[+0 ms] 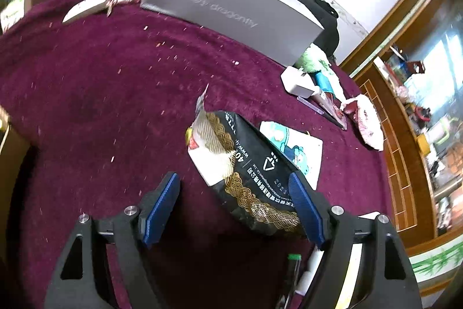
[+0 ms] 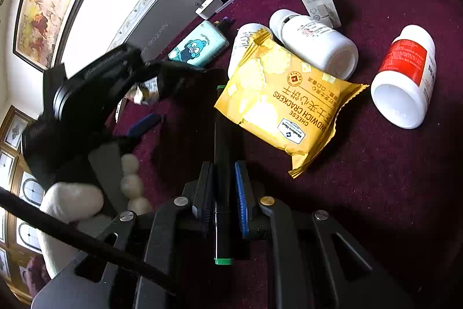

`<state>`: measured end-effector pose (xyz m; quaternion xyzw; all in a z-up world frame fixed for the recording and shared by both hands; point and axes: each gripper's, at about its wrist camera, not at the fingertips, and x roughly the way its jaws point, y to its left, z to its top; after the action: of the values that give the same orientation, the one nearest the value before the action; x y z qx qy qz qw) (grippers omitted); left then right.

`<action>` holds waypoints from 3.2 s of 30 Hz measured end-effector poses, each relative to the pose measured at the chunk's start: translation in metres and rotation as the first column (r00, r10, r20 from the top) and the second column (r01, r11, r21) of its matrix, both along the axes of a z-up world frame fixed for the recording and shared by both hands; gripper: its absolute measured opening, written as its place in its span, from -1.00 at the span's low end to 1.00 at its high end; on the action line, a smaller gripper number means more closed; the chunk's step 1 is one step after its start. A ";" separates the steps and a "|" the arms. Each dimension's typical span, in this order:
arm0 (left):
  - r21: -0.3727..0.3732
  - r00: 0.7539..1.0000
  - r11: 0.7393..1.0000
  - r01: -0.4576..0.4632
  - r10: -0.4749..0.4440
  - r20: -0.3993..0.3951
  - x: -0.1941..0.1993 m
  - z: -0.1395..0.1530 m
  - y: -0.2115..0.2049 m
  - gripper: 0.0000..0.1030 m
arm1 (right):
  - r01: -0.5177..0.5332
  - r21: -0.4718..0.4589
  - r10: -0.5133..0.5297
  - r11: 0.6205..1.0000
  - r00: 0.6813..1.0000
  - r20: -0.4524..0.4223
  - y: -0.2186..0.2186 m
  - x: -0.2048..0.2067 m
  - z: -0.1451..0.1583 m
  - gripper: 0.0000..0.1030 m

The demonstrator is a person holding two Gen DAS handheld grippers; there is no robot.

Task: Organize objects

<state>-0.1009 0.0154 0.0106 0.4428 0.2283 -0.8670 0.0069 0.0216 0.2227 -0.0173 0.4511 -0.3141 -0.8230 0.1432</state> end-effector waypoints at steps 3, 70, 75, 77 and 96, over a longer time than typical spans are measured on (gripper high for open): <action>-0.024 0.997 0.997 0.071 -0.071 0.005 -0.012 0.003 0.004 0.28 | 0.004 -0.004 -0.004 1.000 1.000 -0.001 0.001 0.000 0.000 -0.76; -0.121 0.812 0.850 0.512 -0.526 -0.255 0.226 0.081 -0.099 -0.94 | -0.005 0.235 -0.003 0.972 0.999 0.034 -0.033 -0.014 0.017 -0.48; -0.093 0.822 0.865 0.493 -0.499 -0.274 0.238 0.085 -0.115 -0.94 | -0.052 0.459 0.029 0.887 0.998 0.056 -0.067 -0.031 0.022 -0.37; -0.105 0.822 0.863 0.494 -0.503 -0.267 0.242 0.084 -0.111 -0.93 | -0.071 0.540 0.048 0.839 0.997 0.057 -0.079 -0.031 0.020 -0.43; -0.146 0.818 0.805 0.575 -0.572 0.068 0.185 0.001 0.021 -0.06 | -0.106 0.296 0.100 0.949 0.994 0.036 -0.026 0.037 0.035 -0.76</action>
<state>0.0842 0.0367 0.0114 0.4978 0.0136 -0.8395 -0.2173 0.0583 0.1972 0.0182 0.4917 -0.1640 -0.8476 0.1133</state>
